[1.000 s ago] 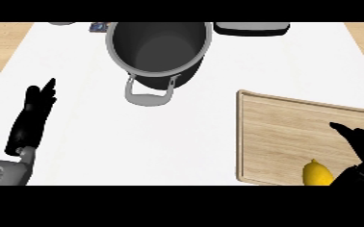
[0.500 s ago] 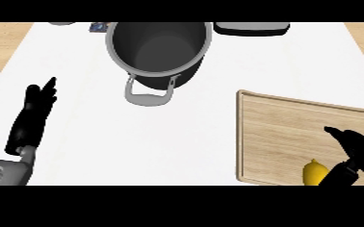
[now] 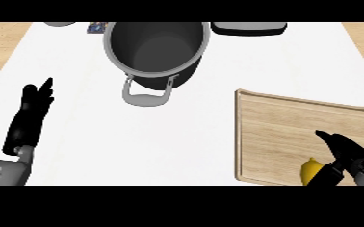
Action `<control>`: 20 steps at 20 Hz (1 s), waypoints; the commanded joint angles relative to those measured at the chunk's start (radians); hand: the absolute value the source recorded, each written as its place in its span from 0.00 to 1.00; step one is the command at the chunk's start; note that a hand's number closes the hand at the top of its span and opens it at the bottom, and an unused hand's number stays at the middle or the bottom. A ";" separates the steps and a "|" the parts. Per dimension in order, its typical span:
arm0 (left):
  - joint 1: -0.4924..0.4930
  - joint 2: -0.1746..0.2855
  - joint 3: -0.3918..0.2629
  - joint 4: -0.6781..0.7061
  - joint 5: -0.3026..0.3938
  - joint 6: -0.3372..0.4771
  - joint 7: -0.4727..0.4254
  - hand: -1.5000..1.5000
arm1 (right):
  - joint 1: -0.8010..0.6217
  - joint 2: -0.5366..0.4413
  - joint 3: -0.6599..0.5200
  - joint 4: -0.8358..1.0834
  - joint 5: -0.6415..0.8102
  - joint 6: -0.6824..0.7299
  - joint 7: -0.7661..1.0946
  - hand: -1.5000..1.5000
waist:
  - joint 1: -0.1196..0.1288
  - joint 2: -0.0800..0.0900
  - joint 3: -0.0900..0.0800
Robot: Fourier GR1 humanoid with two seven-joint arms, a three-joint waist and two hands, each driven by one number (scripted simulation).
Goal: Pick the lemon from the tray and place it in the pot
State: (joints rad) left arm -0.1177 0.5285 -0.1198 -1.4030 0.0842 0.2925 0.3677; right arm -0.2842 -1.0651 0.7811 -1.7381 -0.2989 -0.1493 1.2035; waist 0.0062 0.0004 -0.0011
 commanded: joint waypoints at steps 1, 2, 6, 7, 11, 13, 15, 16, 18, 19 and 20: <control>-0.030 -0.002 0.017 0.027 -0.006 -0.012 0.011 0.50 | -0.007 0.070 0.020 -0.029 0.043 -0.067 0.236 0.00 | -0.006 -0.001 0.000; 0.005 0.009 0.029 0.004 0.004 -0.024 0.009 0.50 | 0.037 0.019 -0.015 0.029 0.024 -0.029 0.130 0.00 | -0.006 -0.001 0.001; 0.071 -0.001 0.020 -0.050 -0.005 -0.025 -0.017 0.50 | 0.026 0.062 -0.002 0.044 0.024 -0.048 0.177 0.00 | 0.009 -0.003 0.000; -0.006 -0.017 0.030 0.025 -0.013 -0.030 -0.015 0.50 | 0.040 0.047 -0.024 0.059 0.022 -0.014 0.114 1.00 | -0.007 0.000 0.000; 0.029 -0.023 0.027 -0.043 -0.028 -0.034 0.011 0.50 | 0.028 0.094 -0.004 0.095 0.141 -0.013 0.073 1.00 | 0.003 -0.001 0.001; 0.052 -0.039 0.040 -0.006 -0.029 -0.030 -0.032 0.50 | 0.064 0.096 0.035 0.032 0.212 -0.050 0.089 1.00 | -0.002 -0.002 0.000; 0.021 -0.016 0.065 0.017 -0.011 -0.076 -0.032 0.50 | 0.048 0.042 -0.010 0.032 0.201 0.007 0.077 1.00 | -0.006 -0.001 0.000; 0.054 -0.048 0.036 -0.021 -0.042 -0.033 -0.021 0.50 | 0.021 0.076 0.012 -0.002 0.240 -0.004 0.141 1.00 | -0.001 -0.002 0.000; 0.022 -0.057 0.037 -0.005 -0.065 -0.016 -0.008 0.50 | 0.045 -0.014 -0.025 0.019 0.222 0.067 0.043 1.00 | -0.009 -0.002 0.001; 0.022 -0.060 0.037 -0.019 -0.062 -0.025 0.012 0.50 | 0.034 0.004 -0.032 -0.006 0.256 0.043 0.081 1.00 | -0.008 -0.002 0.000; -0.010 -0.068 0.037 -0.005 -0.058 -0.036 0.022 0.50 | 0.015 0.022 -0.038 -0.008 0.269 0.047 0.106 1.00 | -0.008 -0.001 0.000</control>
State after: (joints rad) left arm -0.0981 0.4824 -0.0788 -1.4088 0.0392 0.2582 0.3620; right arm -0.2482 -1.0468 0.7666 -1.7176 -0.0707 -0.1440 1.1532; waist 0.0008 -0.0053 -0.0076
